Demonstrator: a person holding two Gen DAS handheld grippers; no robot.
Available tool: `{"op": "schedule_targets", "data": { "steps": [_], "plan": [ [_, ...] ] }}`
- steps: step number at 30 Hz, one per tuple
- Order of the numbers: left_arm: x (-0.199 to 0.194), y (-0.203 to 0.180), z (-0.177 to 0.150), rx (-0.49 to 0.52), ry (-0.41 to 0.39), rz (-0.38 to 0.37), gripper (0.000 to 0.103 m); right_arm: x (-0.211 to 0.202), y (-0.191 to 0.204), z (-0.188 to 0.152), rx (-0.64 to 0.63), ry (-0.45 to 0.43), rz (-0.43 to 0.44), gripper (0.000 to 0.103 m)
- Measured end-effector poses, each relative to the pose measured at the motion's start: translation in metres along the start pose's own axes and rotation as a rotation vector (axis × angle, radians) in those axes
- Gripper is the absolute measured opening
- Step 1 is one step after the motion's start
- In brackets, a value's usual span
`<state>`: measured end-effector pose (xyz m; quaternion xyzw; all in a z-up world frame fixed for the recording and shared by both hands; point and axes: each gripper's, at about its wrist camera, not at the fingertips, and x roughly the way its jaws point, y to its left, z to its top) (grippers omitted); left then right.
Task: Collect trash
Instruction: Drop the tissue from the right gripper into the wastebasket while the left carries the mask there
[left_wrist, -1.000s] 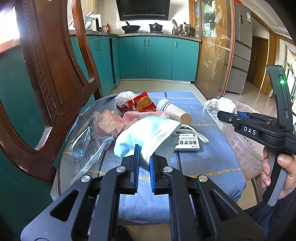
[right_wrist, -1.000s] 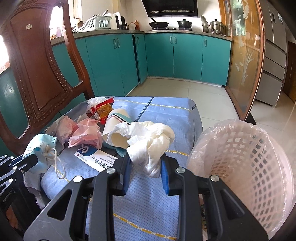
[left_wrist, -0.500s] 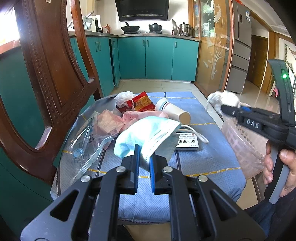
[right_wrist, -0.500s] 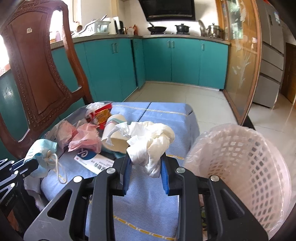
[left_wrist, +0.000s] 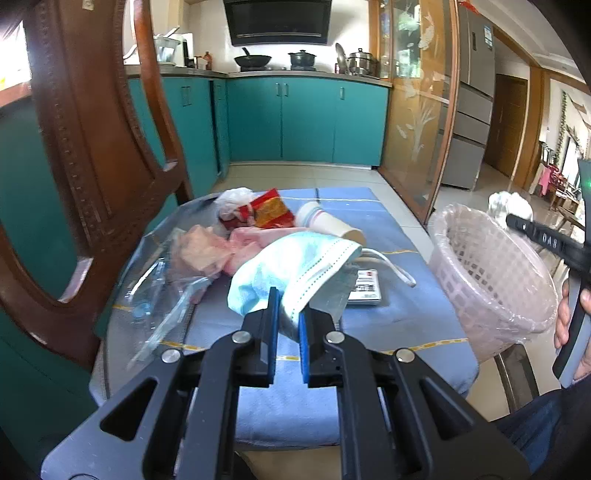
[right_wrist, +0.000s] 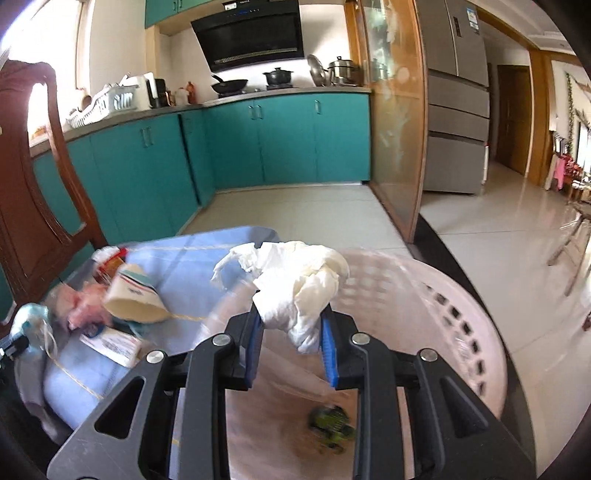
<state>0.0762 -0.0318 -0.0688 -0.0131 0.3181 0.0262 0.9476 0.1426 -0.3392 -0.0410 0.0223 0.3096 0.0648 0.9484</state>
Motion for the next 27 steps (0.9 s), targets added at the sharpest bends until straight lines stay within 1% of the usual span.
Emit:
{"op": "schedule_targets", "data": {
  "steps": [3,5,6,7,8,9,10,12,13,15,16,17,19,20,23,24,25,26,27],
  "plan": [
    [0.001,-0.015,0.008,0.026,-0.01,-0.031,0.011,0.003,-0.004,-0.009,-0.022,0.053,-0.018,0.029],
    [0.0,-0.027,0.013,0.047,-0.022,-0.05,0.011,0.009,-0.003,-0.014,-0.039,0.102,-0.034,0.034],
    [0.0,-0.034,0.016,0.054,-0.029,-0.067,0.011,0.013,-0.002,-0.017,-0.048,0.129,-0.041,0.039],
    [-0.001,-0.038,0.018,0.06,-0.033,-0.078,0.011,0.017,-0.002,-0.02,-0.056,0.157,-0.046,0.049],
    [-0.001,-0.047,0.021,0.072,-0.04,-0.093,0.011,0.018,-0.003,-0.022,-0.061,0.17,-0.052,0.056],
    [0.0,-0.052,0.023,0.079,-0.043,-0.103,0.011,0.018,-0.003,-0.023,-0.061,0.17,-0.071,0.068],
    [0.001,-0.058,0.025,0.089,-0.045,-0.117,0.011,0.016,-0.004,-0.022,-0.057,0.157,-0.086,0.075],
    [0.004,-0.07,0.029,0.1,-0.042,-0.147,0.011,0.005,-0.009,-0.016,-0.013,0.089,-0.115,0.081],
    [0.008,-0.077,0.032,0.106,-0.036,-0.167,0.011,-0.002,-0.014,-0.012,0.025,0.049,-0.127,0.084],
    [0.018,-0.094,0.037,0.123,-0.019,-0.218,0.011,-0.021,-0.036,-0.006,0.171,-0.045,-0.129,0.091],
    [0.021,-0.102,0.038,0.129,-0.011,-0.235,0.011,-0.029,-0.047,-0.005,0.252,-0.085,-0.133,0.093],
    [0.026,-0.111,0.039,0.136,-0.002,-0.258,0.011,-0.039,-0.065,-0.007,0.372,-0.139,-0.156,0.094],
    [0.037,-0.135,0.043,0.16,0.021,-0.323,0.011,-0.049,-0.086,-0.013,0.509,-0.187,-0.206,0.095],
    [0.043,-0.147,0.044,0.176,0.031,-0.344,0.011,-0.055,-0.101,-0.019,0.601,-0.215,-0.238,0.095],
    [0.058,-0.178,0.042,0.217,0.071,-0.392,0.011,-0.064,-0.121,-0.028,0.739,-0.259,-0.263,0.095],
    [0.065,-0.192,0.041,0.242,0.099,-0.416,0.015,-0.064,-0.123,-0.03,0.757,-0.264,-0.26,0.095],
    [0.07,-0.2,0.04,0.26,0.117,-0.428,0.034,-0.064,-0.124,-0.031,0.762,-0.262,-0.258,0.095],
    [0.072,-0.207,0.037,0.275,0.123,-0.423,0.047,-0.061,-0.121,-0.03,0.754,-0.251,-0.25,0.095],
    [0.071,-0.206,0.036,0.274,0.109,-0.407,0.065,-0.058,-0.12,-0.028,0.741,-0.242,-0.242,0.095]
  ]
}}
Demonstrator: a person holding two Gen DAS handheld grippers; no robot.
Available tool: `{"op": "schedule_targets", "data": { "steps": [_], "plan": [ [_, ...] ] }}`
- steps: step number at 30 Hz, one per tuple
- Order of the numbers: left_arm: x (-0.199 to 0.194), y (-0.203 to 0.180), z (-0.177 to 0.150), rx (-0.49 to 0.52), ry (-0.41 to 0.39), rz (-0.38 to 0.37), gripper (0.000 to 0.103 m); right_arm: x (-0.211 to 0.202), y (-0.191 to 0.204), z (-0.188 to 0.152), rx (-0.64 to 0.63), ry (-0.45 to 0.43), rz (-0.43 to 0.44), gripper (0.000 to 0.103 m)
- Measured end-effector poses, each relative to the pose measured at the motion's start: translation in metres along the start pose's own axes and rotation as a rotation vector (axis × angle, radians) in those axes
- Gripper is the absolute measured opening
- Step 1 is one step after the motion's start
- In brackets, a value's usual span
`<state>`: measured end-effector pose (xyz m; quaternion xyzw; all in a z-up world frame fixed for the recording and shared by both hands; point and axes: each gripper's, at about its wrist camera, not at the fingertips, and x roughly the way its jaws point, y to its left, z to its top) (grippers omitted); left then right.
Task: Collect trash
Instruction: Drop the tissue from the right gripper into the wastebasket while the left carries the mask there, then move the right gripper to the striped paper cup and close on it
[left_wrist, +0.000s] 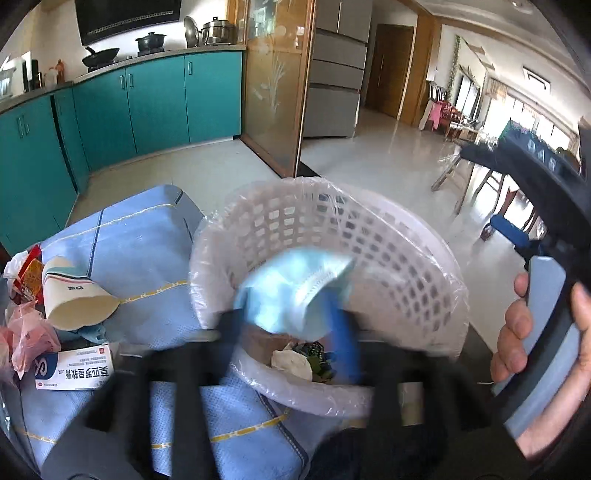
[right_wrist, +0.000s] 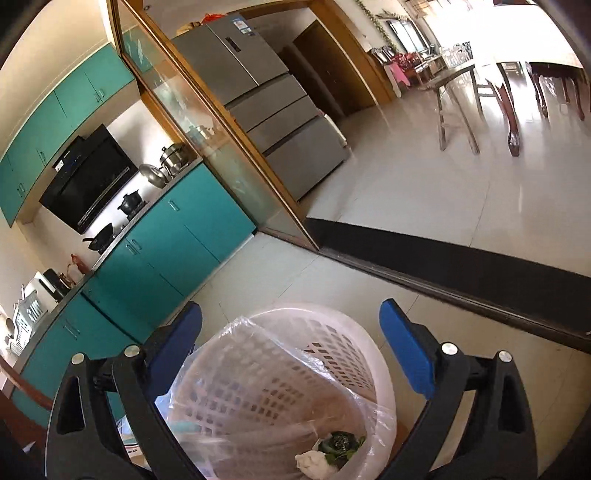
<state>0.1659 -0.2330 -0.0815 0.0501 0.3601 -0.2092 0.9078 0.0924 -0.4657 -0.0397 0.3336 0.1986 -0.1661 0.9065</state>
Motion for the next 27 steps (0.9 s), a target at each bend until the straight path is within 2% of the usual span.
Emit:
{"op": "schedule_targets", "data": {
  "steps": [2,5,8,9,12,14,16,19,21,23,27],
  "plan": [
    [-0.008,0.005,-0.005,-0.005,-0.038,0.047,0.067,0.005,0.015,-0.006,-0.054,0.021,0.026,0.095],
    [-0.036,0.035,-0.018,-0.048,-0.099,0.197,0.066,0.002,0.041,-0.018,-0.159,0.02,0.086,0.095],
    [-0.076,0.081,-0.039,-0.111,-0.157,0.409,0.061,0.004,0.071,-0.035,-0.275,0.05,0.199,0.095],
    [-0.092,0.105,-0.049,-0.148,-0.159,0.509,0.061,0.006,0.084,-0.043,-0.326,0.073,0.251,0.095],
    [-0.113,0.161,-0.069,-0.221,-0.11,0.667,0.062,0.014,0.125,-0.076,-0.486,0.196,0.405,0.095],
    [-0.117,0.194,-0.082,-0.274,-0.05,0.734,0.068,0.019,0.152,-0.105,-0.57,0.303,0.499,0.095],
    [-0.118,0.221,-0.093,-0.333,-0.014,0.751,0.076,0.026,0.178,-0.134,-0.62,0.399,0.559,0.095],
    [-0.113,0.236,-0.106,-0.37,0.033,0.752,0.077,0.037,0.214,-0.166,-0.674,0.505,0.598,0.095],
    [-0.109,0.237,-0.111,-0.353,0.06,0.74,0.079,0.045,0.233,-0.182,-0.724,0.536,0.594,0.095],
    [-0.106,0.236,-0.117,-0.309,0.069,0.744,0.082,0.058,0.251,-0.195,-0.763,0.549,0.553,0.095],
    [-0.1,0.236,-0.117,-0.264,0.07,0.781,0.082,0.073,0.272,-0.212,-0.753,0.562,0.514,0.095]
  ]
}}
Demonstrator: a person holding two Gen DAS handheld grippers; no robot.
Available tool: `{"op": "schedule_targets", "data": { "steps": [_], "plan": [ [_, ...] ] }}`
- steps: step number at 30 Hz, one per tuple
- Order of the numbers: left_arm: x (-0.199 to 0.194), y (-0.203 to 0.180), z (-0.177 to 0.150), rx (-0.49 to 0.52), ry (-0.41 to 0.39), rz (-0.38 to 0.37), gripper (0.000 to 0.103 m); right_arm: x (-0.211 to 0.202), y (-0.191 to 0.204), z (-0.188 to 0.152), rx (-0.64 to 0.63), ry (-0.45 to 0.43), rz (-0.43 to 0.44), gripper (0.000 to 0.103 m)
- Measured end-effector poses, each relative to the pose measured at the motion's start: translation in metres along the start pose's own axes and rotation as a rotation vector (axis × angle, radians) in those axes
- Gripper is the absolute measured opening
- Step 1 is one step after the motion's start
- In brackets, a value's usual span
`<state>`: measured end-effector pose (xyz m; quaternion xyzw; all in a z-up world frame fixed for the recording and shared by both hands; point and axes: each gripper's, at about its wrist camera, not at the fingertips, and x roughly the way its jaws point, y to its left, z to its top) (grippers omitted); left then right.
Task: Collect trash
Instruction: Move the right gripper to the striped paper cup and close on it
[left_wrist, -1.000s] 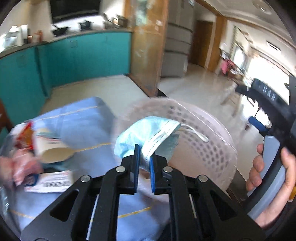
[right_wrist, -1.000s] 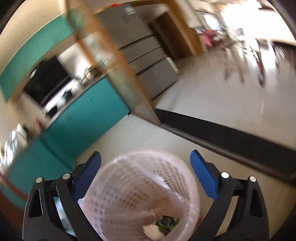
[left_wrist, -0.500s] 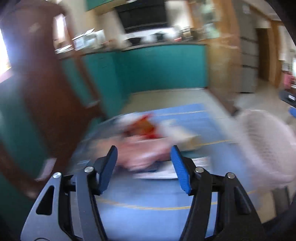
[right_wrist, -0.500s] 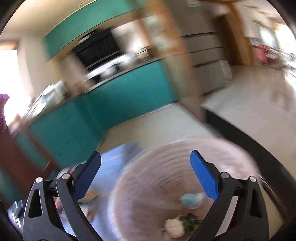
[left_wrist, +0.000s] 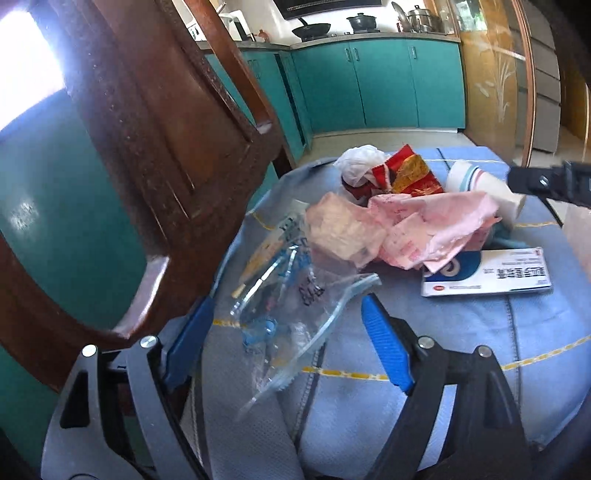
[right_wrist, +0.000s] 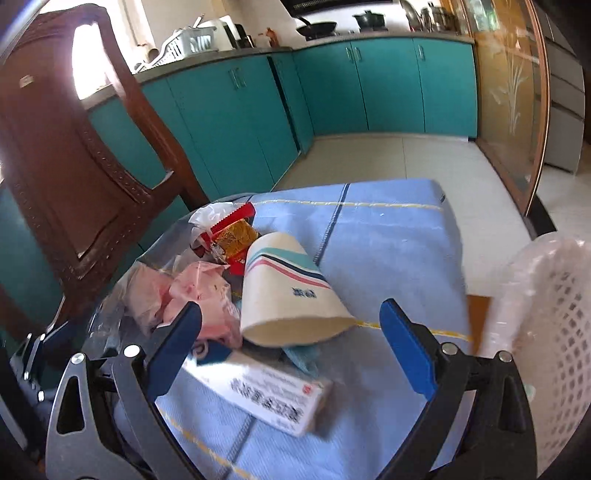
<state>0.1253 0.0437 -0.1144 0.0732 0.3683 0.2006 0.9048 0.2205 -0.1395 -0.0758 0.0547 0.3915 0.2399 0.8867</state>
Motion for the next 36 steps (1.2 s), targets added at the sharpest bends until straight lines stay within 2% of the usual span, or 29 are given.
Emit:
{"op": "schedule_targets", "data": {
  "steps": [3,8,11,13,14,15,21,28,36],
  "plan": [
    [0.008,0.005,0.002,-0.015,0.009,-0.011,0.082,0.012,0.009,0.008,-0.054,-0.008,-0.068,0.095],
    [0.014,0.002,0.004,0.005,0.008,-0.017,0.082,0.034,0.013,0.009,-0.107,0.037,-0.088,0.095],
    [0.018,-0.001,0.005,0.002,0.014,-0.037,0.069,0.043,0.018,0.007,-0.145,0.057,-0.119,0.093],
    [0.021,-0.004,0.005,0.01,0.02,-0.054,0.052,0.045,0.019,0.003,-0.158,0.069,-0.117,0.078],
    [0.02,-0.006,0.005,0.013,0.018,-0.062,0.047,0.046,0.019,0.002,-0.161,0.078,-0.11,0.074],
    [0.02,-0.007,0.005,0.015,0.015,-0.068,0.037,0.047,0.019,0.001,-0.165,0.087,-0.115,0.062],
    [0.015,-0.014,0.003,0.013,-0.012,-0.12,0.02,0.037,0.02,-0.004,-0.204,0.058,-0.125,0.044],
    [-0.009,-0.012,0.0,-0.036,-0.065,-0.188,0.018,0.012,0.0,-0.007,-0.144,0.039,-0.088,0.041],
    [-0.055,-0.009,-0.004,-0.03,-0.158,-0.205,0.018,-0.025,-0.02,-0.014,-0.08,-0.008,-0.069,0.04]
  ]
}}
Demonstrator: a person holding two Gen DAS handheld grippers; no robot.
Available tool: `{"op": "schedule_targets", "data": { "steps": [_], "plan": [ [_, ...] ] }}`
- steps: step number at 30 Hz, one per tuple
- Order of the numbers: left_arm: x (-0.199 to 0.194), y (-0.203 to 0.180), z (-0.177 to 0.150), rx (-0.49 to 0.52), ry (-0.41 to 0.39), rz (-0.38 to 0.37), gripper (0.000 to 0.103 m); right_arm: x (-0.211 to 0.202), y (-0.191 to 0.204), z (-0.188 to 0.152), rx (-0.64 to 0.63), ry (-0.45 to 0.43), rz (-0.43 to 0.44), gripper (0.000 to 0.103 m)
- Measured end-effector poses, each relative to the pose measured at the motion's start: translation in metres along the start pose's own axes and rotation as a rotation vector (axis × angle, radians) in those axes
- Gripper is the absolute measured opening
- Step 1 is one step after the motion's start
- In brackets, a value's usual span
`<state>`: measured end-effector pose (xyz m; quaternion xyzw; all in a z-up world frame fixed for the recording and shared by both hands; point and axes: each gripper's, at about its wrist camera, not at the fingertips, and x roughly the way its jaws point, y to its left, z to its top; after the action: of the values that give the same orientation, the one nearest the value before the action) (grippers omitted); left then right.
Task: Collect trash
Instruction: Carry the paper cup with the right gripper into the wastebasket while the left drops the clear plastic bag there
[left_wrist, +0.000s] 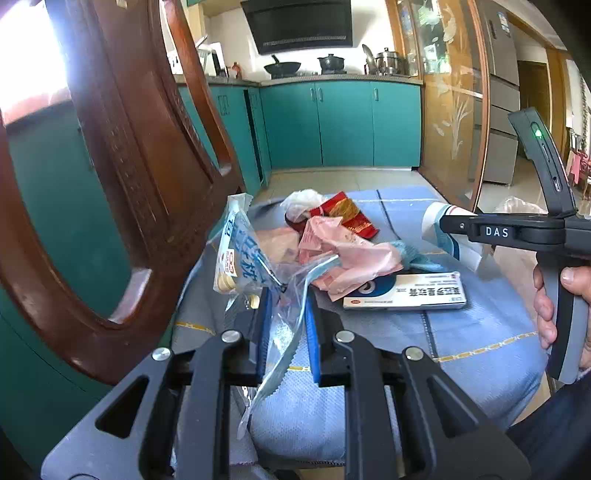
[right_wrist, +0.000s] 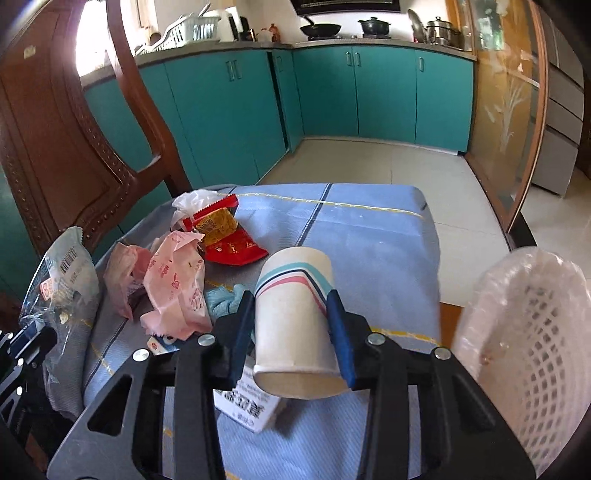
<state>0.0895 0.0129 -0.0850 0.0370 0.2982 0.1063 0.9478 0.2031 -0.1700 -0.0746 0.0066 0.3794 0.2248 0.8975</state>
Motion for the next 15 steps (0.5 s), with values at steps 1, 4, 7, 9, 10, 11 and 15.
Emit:
{"op": "schedule_targets", "data": {
  "steps": [1,4,7,9,10,11,15],
  "plan": [
    [-0.005,0.0,0.001,0.001,-0.006,-0.003,0.018,-0.005,-0.001,-0.001,0.001,-0.01,0.002,0.04],
    [-0.013,-0.001,0.001,0.003,-0.015,-0.005,0.018,-0.015,-0.003,-0.004,-0.004,-0.029,-0.009,0.04],
    [-0.02,-0.003,-0.001,-0.002,-0.017,-0.016,0.018,-0.025,-0.005,-0.006,-0.01,-0.035,-0.025,0.04],
    [-0.021,-0.005,-0.001,-0.005,-0.017,-0.027,0.018,-0.032,-0.005,-0.007,-0.01,-0.044,-0.034,0.04],
    [-0.022,-0.007,-0.001,-0.005,-0.018,-0.034,0.018,-0.034,-0.005,-0.008,-0.01,-0.047,-0.038,0.04],
    [-0.022,-0.008,-0.001,-0.005,-0.019,-0.039,0.018,-0.037,-0.006,-0.009,-0.009,-0.052,-0.042,0.04],
    [-0.028,-0.015,-0.002,0.004,-0.024,-0.061,0.018,-0.044,-0.007,-0.01,-0.005,-0.059,-0.044,0.04]
  ]
}}
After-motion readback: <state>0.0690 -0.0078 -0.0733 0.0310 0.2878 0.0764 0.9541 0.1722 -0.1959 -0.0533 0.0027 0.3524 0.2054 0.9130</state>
